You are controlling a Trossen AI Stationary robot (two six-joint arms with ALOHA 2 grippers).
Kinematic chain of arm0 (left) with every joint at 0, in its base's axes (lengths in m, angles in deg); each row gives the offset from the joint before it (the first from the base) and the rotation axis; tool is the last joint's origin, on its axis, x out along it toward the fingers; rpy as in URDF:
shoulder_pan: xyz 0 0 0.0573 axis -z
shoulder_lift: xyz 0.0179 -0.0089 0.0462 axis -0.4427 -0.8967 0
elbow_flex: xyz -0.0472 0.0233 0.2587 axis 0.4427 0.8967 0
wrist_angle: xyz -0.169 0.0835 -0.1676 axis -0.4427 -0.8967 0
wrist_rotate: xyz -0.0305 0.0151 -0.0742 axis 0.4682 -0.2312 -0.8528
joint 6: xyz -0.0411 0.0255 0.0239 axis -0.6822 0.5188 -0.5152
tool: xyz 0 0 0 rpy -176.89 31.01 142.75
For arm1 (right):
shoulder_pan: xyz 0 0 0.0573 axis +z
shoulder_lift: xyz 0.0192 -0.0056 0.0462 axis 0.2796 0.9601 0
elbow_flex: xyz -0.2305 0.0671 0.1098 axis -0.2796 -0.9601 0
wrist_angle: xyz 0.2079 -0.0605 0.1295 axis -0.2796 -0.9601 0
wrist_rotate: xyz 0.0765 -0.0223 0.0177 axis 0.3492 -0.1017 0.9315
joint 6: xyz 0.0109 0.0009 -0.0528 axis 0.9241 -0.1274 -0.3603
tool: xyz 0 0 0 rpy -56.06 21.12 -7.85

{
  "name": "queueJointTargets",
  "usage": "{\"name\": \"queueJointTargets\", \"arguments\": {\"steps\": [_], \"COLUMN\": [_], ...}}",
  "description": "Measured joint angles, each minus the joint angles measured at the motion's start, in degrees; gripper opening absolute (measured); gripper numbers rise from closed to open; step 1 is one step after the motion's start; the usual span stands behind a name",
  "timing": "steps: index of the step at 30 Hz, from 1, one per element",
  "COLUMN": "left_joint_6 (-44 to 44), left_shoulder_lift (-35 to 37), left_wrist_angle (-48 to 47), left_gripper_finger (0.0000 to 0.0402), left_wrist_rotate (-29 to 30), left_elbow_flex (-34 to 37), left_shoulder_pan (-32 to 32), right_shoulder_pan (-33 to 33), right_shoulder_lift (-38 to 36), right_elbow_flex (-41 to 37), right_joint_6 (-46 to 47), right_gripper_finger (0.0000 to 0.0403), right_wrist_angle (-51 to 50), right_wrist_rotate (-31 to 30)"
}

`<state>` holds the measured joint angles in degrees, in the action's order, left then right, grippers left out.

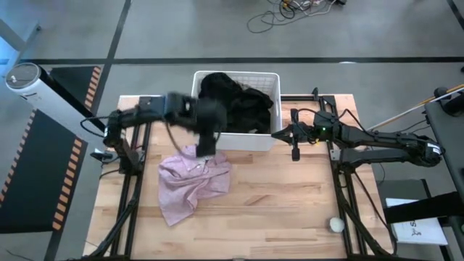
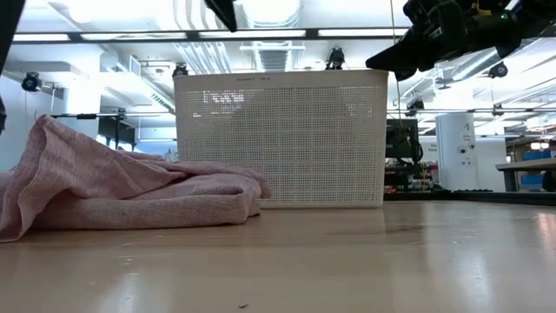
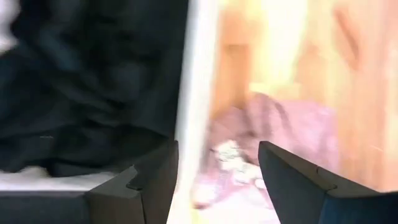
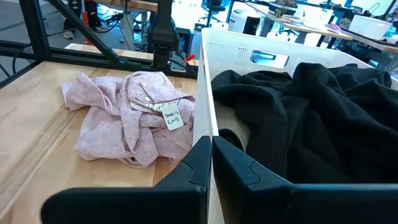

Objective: Sort clothes
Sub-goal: Put the pink shirt into the laundry bin

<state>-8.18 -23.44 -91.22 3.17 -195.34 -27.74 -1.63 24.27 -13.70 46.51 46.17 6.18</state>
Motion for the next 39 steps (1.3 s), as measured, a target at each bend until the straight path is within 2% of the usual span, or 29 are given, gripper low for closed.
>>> {"name": "queueJointTargets", "arguments": {"steps": [4,8,12,16,21,26,32,39], "left_joint_6": [-6.9,-13.4,-18.5,-22.6,-28.4,-31.7,-32.3,-34.1], "left_shoulder_lift": [2.9,6.5,10.6,14.2,17.6,19.1,16.5,13.5], "left_wrist_angle": [1.2,3.1,12.0,23.0,32.4,41.8,48.9,60.3], "left_gripper_finger": [0.0202,0.0195,0.0197,0.0218,0.0259,0.0296,0.0327,0.0336], "left_wrist_rotate": [0.0,0.0,0.0,-0.2,-4.6,-7.3,-6.9,-5.2], "left_elbow_flex": [8.8,20.7,34.1,46.9,59.3,67.7,74.9,79.6], "left_shoulder_pan": [6.4,11.2,13.8,14.3,14.1,14.3,14.1,14.1], "right_shoulder_pan": [0.0,0.0,0.0,0.0,0.0,0.0,0.0,0.0], "right_shoulder_lift": [0.0,0.0,0.0,0.0,0.0,0.0,0.0,0.0], "right_elbow_flex": [0.0,0.0,0.0,0.0,0.0,0.0,0.0,0.0], "right_joint_6": [0.0,0.0,-0.4,-0.7,-0.8,-0.9,-0.5,-0.5], "right_gripper_finger": [0.0,0.0,0.0,0.0,0.0,0.0,0.0,0.0], "right_wrist_angle": [0.0,0.1,0.3,0.5,0.7,0.7,0.7,0.7], "right_wrist_rotate": [0.0,0.0,0.0,0.0,0.0,0.0,0.0,0.0]}}
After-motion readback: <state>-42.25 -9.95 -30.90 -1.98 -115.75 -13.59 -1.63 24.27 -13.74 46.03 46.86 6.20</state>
